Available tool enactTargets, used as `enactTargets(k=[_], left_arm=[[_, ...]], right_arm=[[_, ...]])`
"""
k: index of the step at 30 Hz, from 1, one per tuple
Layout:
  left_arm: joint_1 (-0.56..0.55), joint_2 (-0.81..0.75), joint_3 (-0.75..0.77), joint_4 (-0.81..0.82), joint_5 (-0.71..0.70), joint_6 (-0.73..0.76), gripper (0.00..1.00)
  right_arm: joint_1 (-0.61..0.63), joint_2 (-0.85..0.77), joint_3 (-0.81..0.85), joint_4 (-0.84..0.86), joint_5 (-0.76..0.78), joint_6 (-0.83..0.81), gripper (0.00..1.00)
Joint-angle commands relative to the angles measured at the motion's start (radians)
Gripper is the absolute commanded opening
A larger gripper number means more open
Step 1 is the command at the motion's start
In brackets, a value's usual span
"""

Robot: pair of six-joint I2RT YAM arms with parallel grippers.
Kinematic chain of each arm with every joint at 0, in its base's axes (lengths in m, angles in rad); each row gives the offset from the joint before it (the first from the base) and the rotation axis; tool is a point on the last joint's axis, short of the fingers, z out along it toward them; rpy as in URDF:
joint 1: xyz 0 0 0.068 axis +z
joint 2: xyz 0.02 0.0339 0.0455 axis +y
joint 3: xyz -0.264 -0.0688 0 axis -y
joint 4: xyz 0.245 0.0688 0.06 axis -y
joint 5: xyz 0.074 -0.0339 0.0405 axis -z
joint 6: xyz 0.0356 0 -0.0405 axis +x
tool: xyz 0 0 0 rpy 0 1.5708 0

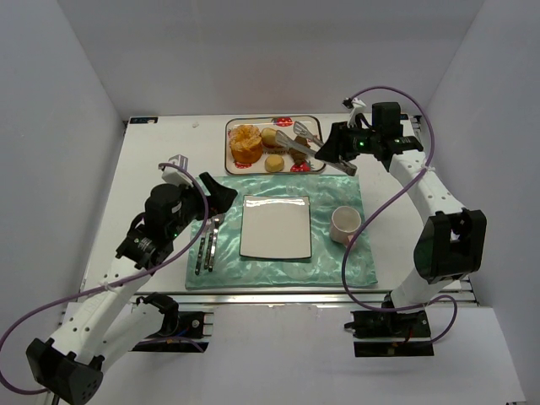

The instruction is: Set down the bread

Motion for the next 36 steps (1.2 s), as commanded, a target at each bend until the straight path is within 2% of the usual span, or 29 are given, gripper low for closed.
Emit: enactTargets(k=[1, 9, 21, 36], left_arm=[[-0.003, -0.033, -0.005, -0.002, -0.004, -0.006, 0.98], [-0.003, -0.071, -0.01, -0.036, -0.024, -0.015, 0.98], [-0.003, -0.081, -0.005, -0.06, -0.047, -0.026, 0.98], [-0.003, -0.002, 0.012, -0.016, -0.029, -0.024, 0.98]], right_arm=[[-0.009, -0.026, 0.033, 0.044, 0.065, -0.028, 0.6], [-0.019, 0.099, 0.107, 0.06, 0.192, -0.045, 0.58], [-0.056, 0.244, 0.162, 0.091, 0.234, -0.023, 0.58], [-0.075, 0.313, 0.164, 0.113, 0.057, 0.072, 0.58]])
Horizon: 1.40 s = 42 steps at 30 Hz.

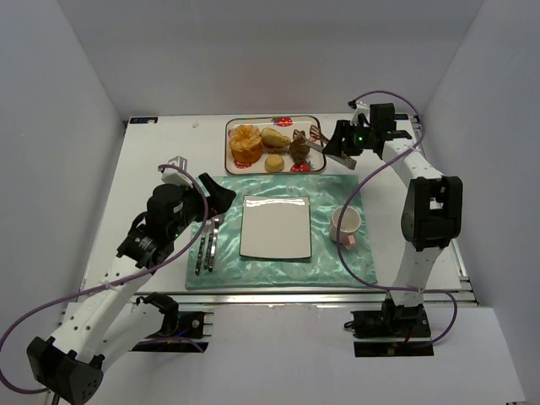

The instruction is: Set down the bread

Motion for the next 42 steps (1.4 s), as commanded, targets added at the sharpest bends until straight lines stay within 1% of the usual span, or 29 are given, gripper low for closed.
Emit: enactTargets(k=[1, 17, 23, 29, 38, 41, 42], left_arm=[[-0.003, -0.004, 0.014, 0.016, 0.001, 0.003, 0.98], [-0.005, 0.008, 0.023, 0.015, 0.004, 0.001, 0.98], [-0.003, 0.029, 0.035, 0.016, 0.007, 0.005, 0.98], [-0.003, 0.031, 0.035, 0.018, 0.004, 0.003, 0.98], [-0.003, 0.022, 0.029, 0.016, 0.002, 0.001, 0.98], [-0.003, 0.017, 0.028, 0.015, 0.001, 0.001, 0.98], [-0.003, 0.016, 0.026, 0.016, 0.001, 0.001, 0.98]], right_arm=[[0.007, 0.011, 0.024, 0.05, -0.059, 0.036, 0.58], [0.007, 0.068, 0.053, 0.063, 0.008, 0.032, 0.59], [0.017, 0.108, 0.054, 0.045, 0.005, 0.02, 0.59], [0.025, 0.116, 0.054, 0.045, -0.009, 0.024, 0.56], [0.017, 0.093, 0.03, 0.053, -0.05, 0.055, 0.44], [0.008, 0.074, 0.024, 0.065, -0.075, 0.076, 0.4], [0.005, 0.07, 0.023, 0.068, -0.081, 0.084, 0.36]])
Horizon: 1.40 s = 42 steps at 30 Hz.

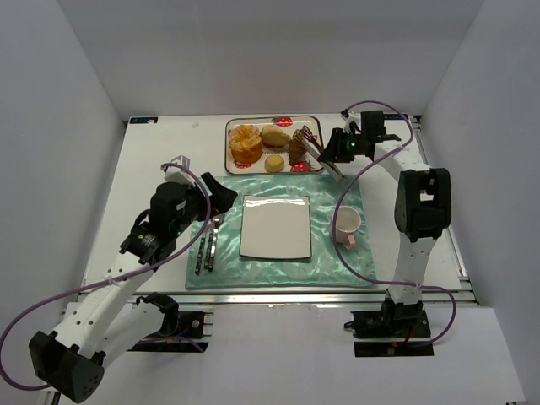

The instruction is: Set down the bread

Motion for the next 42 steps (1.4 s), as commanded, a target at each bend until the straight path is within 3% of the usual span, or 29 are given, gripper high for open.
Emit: enactTargets(k=[1, 15, 24, 33, 42], left_arm=[[-0.003, -0.02, 0.024, 0.01, 0.0, 0.001, 0.98], [-0.003, -0.028, 0.023, 0.018, 0.005, -0.002, 0.98], [-0.003, -0.031, 0.024, 0.016, 0.003, -0.002, 0.98], [-0.003, -0.037, 0.02, 0.033, 0.003, 0.0, 0.98], [-0.003, -0.037, 0.021, 0.033, 0.003, 0.007, 0.98]], right_arm=[[-0.017, -0.056, 0.011, 0.041, -0.058, 0.039, 0.36], [-0.035, -0.146, 0.02, 0.138, -0.196, 0.193, 0.3], [-0.043, -0.208, -0.009, 0.121, -0.247, 0.21, 0.28], [-0.035, -0.378, -0.159, 0.006, -0.316, 0.141, 0.27], [0.074, -0.513, -0.297, -0.173, -0.27, -0.095, 0.28]])
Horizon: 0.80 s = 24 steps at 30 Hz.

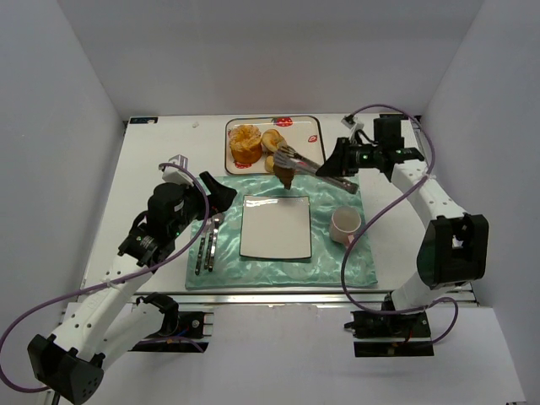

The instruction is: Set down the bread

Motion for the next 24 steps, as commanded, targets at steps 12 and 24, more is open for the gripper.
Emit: enactTargets(k=[12, 24], left_arm=[[-0.003, -0.08, -0.006, -0.021, -0.004, -0.005, 0.98], [-0.003, -0.141, -0.022, -0.051, -0.023, -0.025, 0.98]], right_arm=[[0.174, -0.152, -0.176, -0.124, 0.044, -0.194, 0.33], [0.185, -0.129, -0.155, -0.132, 0.066, -0.194, 0.55]])
